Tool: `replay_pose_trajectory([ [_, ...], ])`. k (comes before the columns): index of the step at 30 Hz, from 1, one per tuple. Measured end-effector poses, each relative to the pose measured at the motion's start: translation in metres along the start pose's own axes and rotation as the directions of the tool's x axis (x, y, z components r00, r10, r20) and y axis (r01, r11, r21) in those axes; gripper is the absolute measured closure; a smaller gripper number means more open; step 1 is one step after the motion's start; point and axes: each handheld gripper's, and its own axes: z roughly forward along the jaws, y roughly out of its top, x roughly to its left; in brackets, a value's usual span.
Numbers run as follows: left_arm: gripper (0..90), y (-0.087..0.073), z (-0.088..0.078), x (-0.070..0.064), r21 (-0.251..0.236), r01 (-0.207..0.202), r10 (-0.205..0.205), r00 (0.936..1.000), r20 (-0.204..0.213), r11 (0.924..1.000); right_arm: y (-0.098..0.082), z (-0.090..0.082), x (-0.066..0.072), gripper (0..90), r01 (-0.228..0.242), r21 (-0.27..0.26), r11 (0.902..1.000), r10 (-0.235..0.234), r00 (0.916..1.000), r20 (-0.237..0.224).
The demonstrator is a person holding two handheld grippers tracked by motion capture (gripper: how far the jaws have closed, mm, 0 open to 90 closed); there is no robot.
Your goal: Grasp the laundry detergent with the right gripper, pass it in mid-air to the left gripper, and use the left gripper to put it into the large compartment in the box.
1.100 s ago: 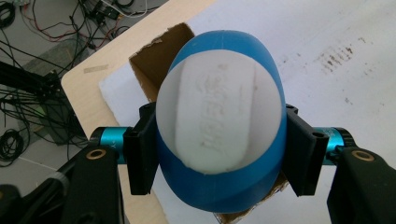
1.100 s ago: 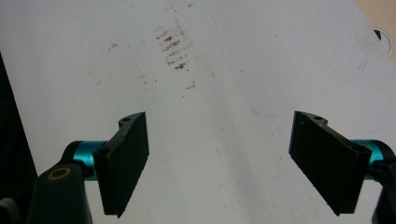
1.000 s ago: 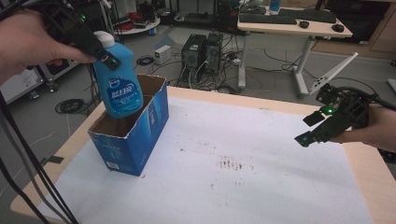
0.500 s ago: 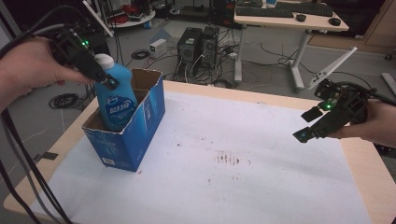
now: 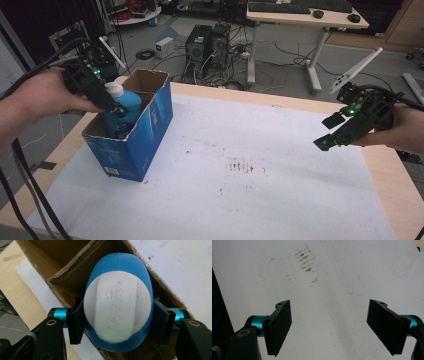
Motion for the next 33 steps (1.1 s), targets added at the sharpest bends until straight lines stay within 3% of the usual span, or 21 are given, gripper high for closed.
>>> replay_pose_trajectory([
  [19, 38.5, -0.007, 0.023, -0.002, 0.037, -0.015, 0.015, 0.9999, -0.001, 0.9992, -0.002, 0.0, 0.0, 19.7, -0.01, 0.006, 0.9999, 0.01, 0.9999, -0.006],
  [33, 38.3, -0.006, 0.024, -0.002, 0.056, -0.028, 0.028, 0.9996, 0.0, 0.998, -0.001, 0.0, 0.001, 19.7, -0.013, 0.003, 0.9999, 0.013, 0.9999, -0.008],
])
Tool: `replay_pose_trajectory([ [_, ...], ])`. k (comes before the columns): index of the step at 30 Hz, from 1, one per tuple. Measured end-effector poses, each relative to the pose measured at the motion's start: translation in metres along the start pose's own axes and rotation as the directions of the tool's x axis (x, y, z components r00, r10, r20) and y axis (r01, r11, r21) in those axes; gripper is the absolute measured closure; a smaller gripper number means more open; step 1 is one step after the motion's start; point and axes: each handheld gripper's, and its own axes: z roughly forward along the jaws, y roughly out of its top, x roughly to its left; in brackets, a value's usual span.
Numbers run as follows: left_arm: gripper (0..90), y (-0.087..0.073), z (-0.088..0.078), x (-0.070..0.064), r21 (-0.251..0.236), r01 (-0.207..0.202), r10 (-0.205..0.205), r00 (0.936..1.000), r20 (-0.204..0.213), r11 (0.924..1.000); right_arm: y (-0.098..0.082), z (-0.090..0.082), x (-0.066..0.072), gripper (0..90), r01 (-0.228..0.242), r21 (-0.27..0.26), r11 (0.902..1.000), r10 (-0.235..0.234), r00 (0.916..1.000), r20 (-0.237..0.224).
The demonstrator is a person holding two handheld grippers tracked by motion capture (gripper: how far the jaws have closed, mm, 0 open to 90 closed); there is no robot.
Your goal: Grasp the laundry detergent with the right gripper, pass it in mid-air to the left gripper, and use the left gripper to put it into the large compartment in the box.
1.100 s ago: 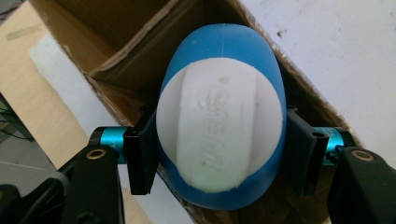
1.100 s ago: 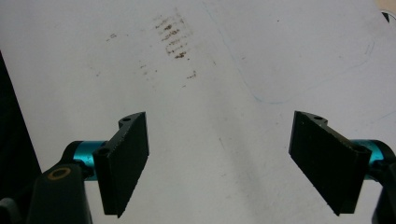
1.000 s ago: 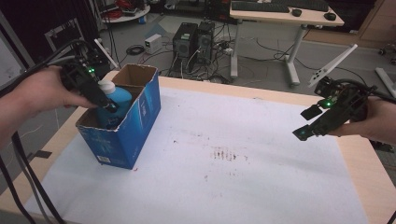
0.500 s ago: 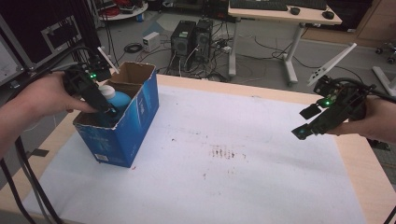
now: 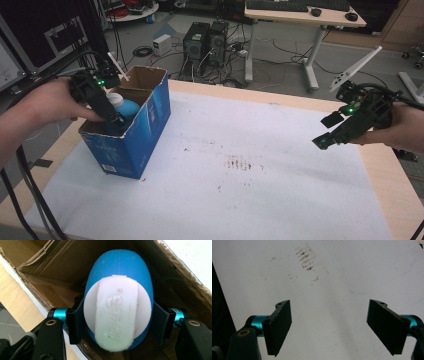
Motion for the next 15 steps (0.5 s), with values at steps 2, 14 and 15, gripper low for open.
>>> replay_pose_trajectory([
  [2, 38.3, 0.0002, -0.0003, -0.0001, 0.008, -0.003, 0.003, 1.0, -0.001, 1.0, 0.0002, 0.0002, -0.0005, 19.7, 0.002, -0.002, 1.0, -0.002, 1.0, 0.0],
  [14, 38.1, 0.0027, -0.0001, -0.0009, 0.027, -0.003, 0.003, 1.0, -0.007, 0.9996, -0.0005, -0.0015, -0.0003, 19.7, -0.001, -0.006, 1.0, 0.001, 1.0, 0.001],
  [15, 38.1, 0.0028, -0.0001, -0.001, 0.027, -0.003, 0.003, 1.0, -0.007, 0.9996, -0.0009, -0.0016, -0.0003, 19.7, -0.003, -0.007, 1.0, 0.003, 1.0, 0.0],
])
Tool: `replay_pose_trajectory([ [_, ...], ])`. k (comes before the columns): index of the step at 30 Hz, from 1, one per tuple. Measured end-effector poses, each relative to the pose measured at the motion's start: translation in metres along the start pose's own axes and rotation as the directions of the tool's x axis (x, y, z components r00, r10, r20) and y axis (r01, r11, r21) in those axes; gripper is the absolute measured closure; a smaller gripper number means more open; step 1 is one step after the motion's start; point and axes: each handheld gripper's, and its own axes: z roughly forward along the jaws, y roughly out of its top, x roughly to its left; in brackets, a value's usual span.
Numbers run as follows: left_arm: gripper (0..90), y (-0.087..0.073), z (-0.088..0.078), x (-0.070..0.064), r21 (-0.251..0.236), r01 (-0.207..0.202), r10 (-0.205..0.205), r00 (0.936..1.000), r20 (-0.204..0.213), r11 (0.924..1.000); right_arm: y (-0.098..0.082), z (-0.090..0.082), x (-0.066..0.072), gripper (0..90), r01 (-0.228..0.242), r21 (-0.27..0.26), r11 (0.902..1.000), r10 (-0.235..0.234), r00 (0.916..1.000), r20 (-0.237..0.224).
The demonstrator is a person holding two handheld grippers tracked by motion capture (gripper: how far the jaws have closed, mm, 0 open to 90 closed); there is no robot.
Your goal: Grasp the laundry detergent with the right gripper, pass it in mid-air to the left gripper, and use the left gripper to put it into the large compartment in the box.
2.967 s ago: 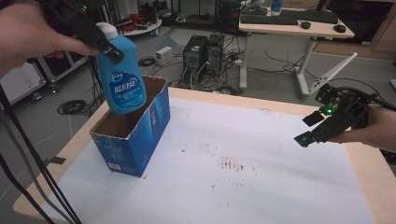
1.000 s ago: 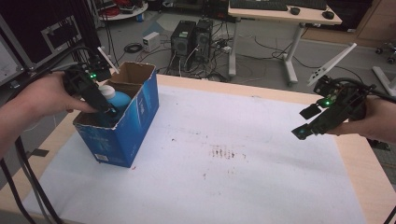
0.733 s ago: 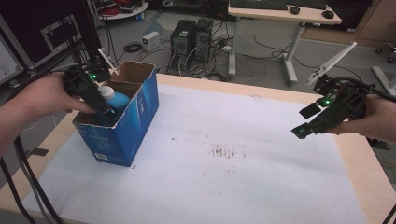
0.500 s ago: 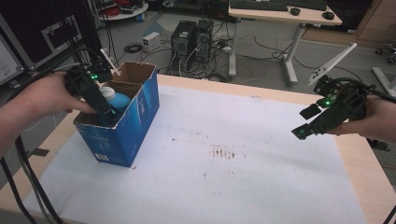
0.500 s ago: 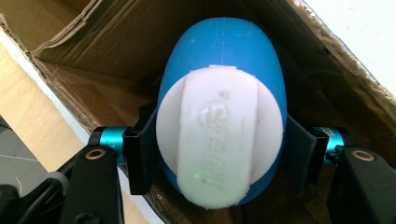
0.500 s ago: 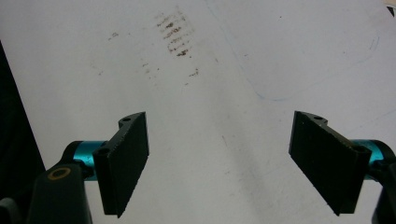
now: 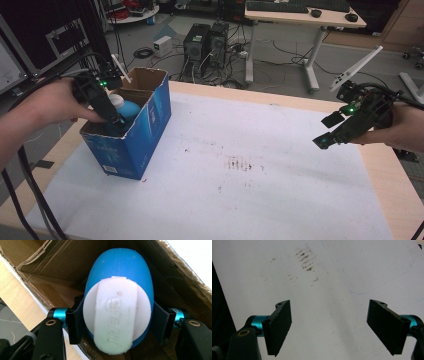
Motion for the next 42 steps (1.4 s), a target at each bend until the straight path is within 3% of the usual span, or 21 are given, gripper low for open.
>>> replay_pose_trajectory([
  [19, 37.7, 0.001, 0.001, -0.001, 0.013, -0.002, 0.002, 0.9999, -0.01, 0.9999, 0.001, 0.002, 0.0, 19.7, 0.002, 0.006, 1.0, -0.002, 1.0, -0.004],
  [26, 26.3, 0.003, 0.0, -0.004, 0.018, -0.008, 0.008, 0.9998, -0.017, 0.9998, 0.0, 0.0, 0.0, 19.7, 0.004, -0.005, 1.0, -0.004, 1.0, -0.006],
  [31, 19.2, 0.006, -0.009, -0.005, 0.033, -0.025, 0.026, 0.9988, -0.042, 0.9992, 0.0, -0.001, 0.002, 19.7, 0.006, -0.002, 1.0, -0.006, 1.0, -0.006],
  [38, 18.4, 0.01, -0.032, -0.004, 0.035, -0.044, 0.046, 0.9972, -0.059, 0.9984, -0.002, -0.004, 0.004, 19.7, 0.009, -0.013, 0.9999, -0.009, 0.9999, -0.006],
  [42, 18.4, 0.024, -0.055, -0.014, 0.01, -0.085, 0.085, 0.9933, -0.079, 0.9964, -0.004, -0.004, 0.005, 19.6, -0.005, -0.026, 0.9996, 0.005, 1.0, -0.008],
])
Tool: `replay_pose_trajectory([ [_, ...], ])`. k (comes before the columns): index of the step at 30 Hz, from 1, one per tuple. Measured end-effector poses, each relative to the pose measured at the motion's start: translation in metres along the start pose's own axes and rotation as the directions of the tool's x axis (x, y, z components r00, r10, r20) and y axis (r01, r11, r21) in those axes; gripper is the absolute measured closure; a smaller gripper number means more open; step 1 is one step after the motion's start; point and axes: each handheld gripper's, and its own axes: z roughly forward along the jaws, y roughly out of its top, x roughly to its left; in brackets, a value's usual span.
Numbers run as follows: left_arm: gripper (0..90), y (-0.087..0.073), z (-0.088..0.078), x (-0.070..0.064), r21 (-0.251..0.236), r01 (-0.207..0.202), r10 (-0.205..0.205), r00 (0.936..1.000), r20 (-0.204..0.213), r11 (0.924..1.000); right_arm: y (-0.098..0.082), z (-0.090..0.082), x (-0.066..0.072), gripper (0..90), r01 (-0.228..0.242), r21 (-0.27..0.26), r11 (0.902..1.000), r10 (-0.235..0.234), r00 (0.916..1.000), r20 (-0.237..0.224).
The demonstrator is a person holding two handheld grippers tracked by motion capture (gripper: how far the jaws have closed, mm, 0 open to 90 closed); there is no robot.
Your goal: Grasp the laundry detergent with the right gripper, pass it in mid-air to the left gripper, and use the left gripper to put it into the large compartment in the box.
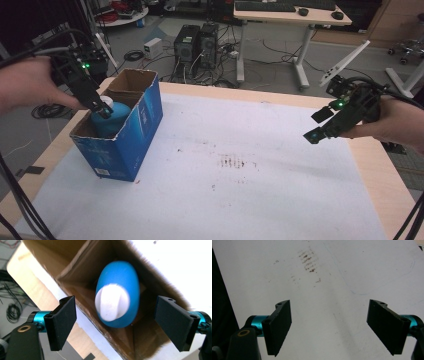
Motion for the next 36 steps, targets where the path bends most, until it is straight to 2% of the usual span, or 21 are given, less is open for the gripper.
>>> replay_pose_trajectory([
  [5, 18.4, 0.027, -0.012, -0.016, -0.049, -0.082, 0.083, 0.9964, 0.021, 0.9955, 0.003, 0.002, 0.007, 19.6, 0.011, 0.007, 0.9999, -0.011, 0.9999, 0.012],
  [8, 18.4, 0.044, -0.01, -0.031, -0.058, -0.142, 0.144, 0.9888, 0.039, 0.9882, 0.006, 0.002, 0.012, 19.6, 0.028, -0.001, 0.9996, -0.028, 0.9995, 0.013],
  [11, 18.4, 0.059, -0.004, -0.047, -0.07, -0.194, 0.198, 0.9785, 0.058, 0.9786, 0.009, 0.004, 0.017, 19.6, 0.033, 0.011, 0.9994, -0.033, 0.9993, 0.015],
  [16, 18.4, 0.082, 0.009, -0.071, -0.109, -0.245, 0.255, 0.963, 0.088, 0.9634, 0.012, 0.006, 0.024, 19.6, 0.04, 0.011, 0.9991, -0.04, 0.9989, 0.024],
  [19, 18.4, 0.094, 0.019, -0.083, -0.112, -0.273, 0.285, 0.9528, 0.105, 0.9553, 0.013, 0.006, 0.027, 19.6, 0.037, 0.01, 0.9993, -0.037, 0.999, 0.026],
  [21, 18.4, 0.1, 0.025, -0.091, -0.109, -0.292, 0.303, 0.9475, 0.102, 0.9502, 0.014, 0.006, 0.028, 19.6, 0.041, 0.013, 0.9991, -0.042, 0.9988, 0.027],
  [26, 18.4, 0.11, 0.041, -0.108, -0.122, -0.317, 0.331, 0.935, 0.127, 0.9407, 0.016, 0.009, 0.029, 19.6, 0.043, 0.013, 0.999, -0.043, 0.9988, 0.024],
  [29, 18.4, 0.113, 0.05, -0.113, -0.115, -0.323, 0.337, 0.9322, 0.133, 0.9394, 0.016, 0.013, 0.03, 19.6, 0.049, 0.024, 0.9985, -0.049, 0.9987, 0.015],
  [33, 18.4, 0.114, 0.057, -0.118, -0.119, -0.322, 0.336, 0.9324, 0.132, 0.9392, 0.015, 0.015, 0.03, 19.6, 0.059, 0.036, 0.9976, -0.06, 0.9982, 0.009],
  [36, 18.4, 0.116, 0.065, -0.122, -0.117, -0.315, 0.329, 0.9351, 0.132, 0.9419, 0.016, 0.016, 0.03, 19.6, 0.064, 0.028, 0.9975, -0.065, 0.9979, 0.009],
])
